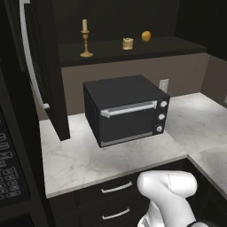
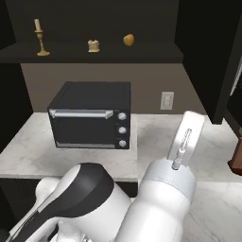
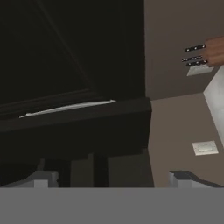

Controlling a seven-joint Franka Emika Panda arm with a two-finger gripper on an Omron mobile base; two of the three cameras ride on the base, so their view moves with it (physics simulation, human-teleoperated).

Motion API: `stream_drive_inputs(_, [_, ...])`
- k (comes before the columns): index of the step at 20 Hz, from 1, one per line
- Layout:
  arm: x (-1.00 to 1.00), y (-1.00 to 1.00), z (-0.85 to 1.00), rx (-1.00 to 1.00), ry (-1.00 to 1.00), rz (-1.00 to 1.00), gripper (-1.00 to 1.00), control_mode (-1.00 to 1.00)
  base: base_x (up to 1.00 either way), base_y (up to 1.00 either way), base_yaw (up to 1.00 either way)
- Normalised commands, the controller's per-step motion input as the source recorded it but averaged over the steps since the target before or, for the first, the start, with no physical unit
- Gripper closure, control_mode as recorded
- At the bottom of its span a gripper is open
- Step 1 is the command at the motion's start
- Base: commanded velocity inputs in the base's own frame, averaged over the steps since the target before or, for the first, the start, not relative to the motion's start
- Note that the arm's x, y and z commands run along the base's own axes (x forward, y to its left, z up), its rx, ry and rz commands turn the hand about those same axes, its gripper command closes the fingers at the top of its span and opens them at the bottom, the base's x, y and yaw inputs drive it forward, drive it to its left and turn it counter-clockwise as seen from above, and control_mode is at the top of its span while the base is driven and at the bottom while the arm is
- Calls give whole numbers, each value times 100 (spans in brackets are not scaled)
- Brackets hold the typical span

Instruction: Pick the candle and candle from the dining table and place them in the open cabinet. Close the cabinet after placing the objects.

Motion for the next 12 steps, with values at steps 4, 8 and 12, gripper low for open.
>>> stream_drive_inputs(4, [20, -7, -3, 0, 0, 0, -100, -100, 0, 0, 0])
stream_drive_inputs(8, [18, -10, 0, 0, 0, 0, -100, -100, 0, 0, 0])
stream_drive_inputs(12, [18, -16, 0, 0, 0, 0, -100, -100, 0, 0, 0])
